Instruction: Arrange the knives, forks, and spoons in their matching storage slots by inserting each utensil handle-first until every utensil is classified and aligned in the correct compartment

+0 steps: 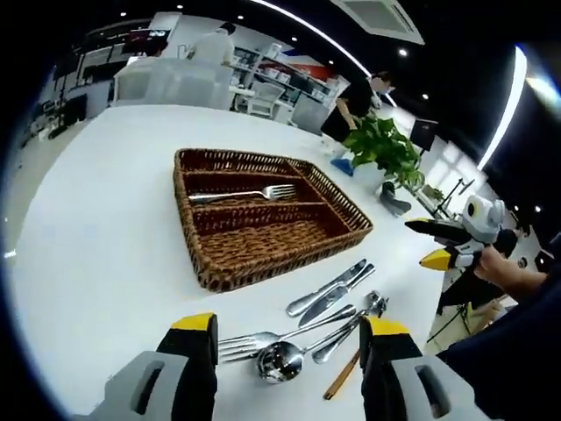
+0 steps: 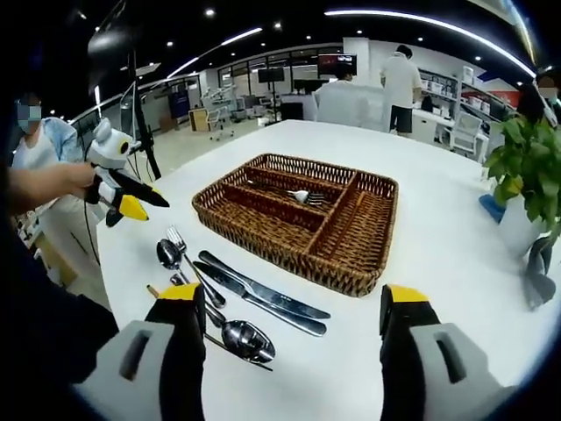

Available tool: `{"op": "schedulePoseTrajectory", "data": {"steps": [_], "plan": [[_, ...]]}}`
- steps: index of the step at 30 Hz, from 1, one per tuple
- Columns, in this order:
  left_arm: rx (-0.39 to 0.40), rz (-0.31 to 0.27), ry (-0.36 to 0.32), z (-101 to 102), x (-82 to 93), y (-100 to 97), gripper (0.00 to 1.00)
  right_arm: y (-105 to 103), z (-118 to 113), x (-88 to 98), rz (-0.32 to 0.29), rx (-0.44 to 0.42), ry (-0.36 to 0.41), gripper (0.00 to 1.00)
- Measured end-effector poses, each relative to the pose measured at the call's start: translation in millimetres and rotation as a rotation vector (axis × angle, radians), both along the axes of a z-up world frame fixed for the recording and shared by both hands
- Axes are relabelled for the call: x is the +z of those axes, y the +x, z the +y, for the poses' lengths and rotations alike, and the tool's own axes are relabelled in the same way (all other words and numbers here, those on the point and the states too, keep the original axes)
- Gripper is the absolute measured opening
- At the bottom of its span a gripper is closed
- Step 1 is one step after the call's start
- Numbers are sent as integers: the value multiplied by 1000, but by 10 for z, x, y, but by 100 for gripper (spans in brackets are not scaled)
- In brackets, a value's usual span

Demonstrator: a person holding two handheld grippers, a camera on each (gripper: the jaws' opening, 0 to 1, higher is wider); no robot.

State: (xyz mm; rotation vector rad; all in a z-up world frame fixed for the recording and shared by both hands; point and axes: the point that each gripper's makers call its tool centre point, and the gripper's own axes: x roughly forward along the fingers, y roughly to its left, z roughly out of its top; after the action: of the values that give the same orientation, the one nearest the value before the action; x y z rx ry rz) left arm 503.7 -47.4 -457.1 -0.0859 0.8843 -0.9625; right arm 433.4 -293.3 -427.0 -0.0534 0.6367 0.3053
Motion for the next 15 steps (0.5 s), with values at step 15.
{"op": "schedulePoseTrajectory", "data": {"steps": [15], "plan": [[49,224,11,230,-452,61,39,-26,16,-25,-1,-9,4,79]]}}
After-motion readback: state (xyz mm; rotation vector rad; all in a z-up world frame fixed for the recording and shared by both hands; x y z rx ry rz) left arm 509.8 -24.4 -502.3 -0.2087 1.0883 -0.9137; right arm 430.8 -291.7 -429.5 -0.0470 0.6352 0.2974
